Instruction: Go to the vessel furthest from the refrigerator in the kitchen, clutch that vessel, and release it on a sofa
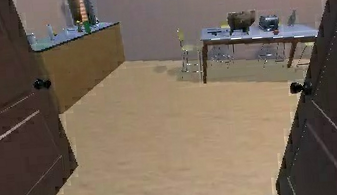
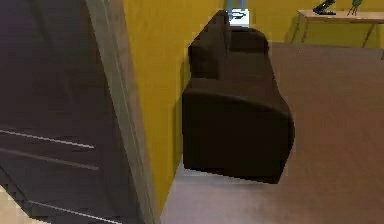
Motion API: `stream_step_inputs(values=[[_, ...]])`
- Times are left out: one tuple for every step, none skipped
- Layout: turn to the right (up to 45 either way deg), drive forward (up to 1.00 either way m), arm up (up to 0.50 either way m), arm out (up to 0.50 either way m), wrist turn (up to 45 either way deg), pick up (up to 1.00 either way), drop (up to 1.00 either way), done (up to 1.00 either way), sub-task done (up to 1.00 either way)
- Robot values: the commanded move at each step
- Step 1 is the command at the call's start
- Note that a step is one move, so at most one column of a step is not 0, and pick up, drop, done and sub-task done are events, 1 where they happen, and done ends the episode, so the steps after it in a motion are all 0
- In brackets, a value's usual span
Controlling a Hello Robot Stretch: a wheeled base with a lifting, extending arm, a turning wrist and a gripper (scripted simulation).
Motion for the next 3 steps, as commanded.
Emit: stream_step_inputs(values=[[0.0, 0.85, 0.00, 0.00, 0.0, 0.00, 0.00, 0.00, 0.00], [30.0, 0.00, 0.00, 0.00, 0.0, 0.00, 0.00, 0.00, 0.00], [0.0, 0.60, 0.00, 0.00, 0.0, 0.00, 0.00, 0.00, 0.00]])
